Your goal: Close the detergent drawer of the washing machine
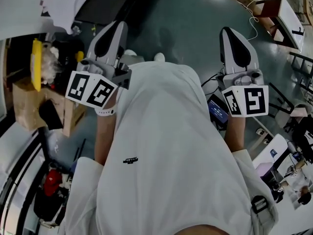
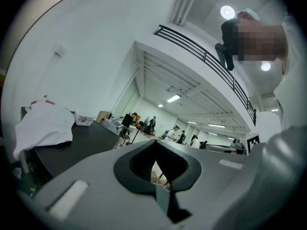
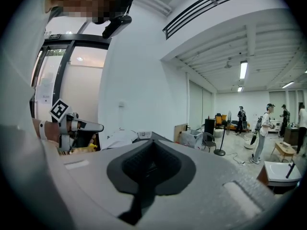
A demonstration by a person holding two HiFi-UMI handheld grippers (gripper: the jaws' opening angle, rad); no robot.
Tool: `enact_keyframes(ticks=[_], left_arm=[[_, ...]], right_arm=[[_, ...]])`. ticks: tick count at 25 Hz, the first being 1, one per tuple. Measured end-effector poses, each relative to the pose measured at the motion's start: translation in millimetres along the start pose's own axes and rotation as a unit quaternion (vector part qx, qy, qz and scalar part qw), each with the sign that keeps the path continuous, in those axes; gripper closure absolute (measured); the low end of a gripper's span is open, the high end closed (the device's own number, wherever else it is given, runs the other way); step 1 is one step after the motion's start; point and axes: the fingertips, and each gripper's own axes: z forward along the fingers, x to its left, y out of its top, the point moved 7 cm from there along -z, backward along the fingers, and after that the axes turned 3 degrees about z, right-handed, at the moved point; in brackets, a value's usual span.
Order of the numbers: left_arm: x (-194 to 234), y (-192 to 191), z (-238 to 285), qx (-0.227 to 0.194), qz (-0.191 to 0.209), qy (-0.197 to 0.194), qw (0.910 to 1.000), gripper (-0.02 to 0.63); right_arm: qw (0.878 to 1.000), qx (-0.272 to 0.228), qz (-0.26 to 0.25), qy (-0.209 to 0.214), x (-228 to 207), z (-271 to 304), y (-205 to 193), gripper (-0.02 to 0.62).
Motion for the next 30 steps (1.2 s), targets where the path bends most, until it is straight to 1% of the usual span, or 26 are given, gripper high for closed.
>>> enact_keyframes(ticks=[2,13,30], left_arm=[[-1,0,-1,-0.002,-0.005,-0.003,1.0000,0.589],[-4,-3,-3,0.004,-0.003,-0.011,0.9999,0.589],[-12,-10,2,0.015,-0.005,-0.013,0.9998,0.589]], right_arm=[[1.000,0.001,-0.002,-0.001,3,-1,0,0.594],[1.000,0.005,0.000,0.001,12,-3,-4,0.594],[1.000,0.006,0.005,0.006,7,-6,-8,0.594]])
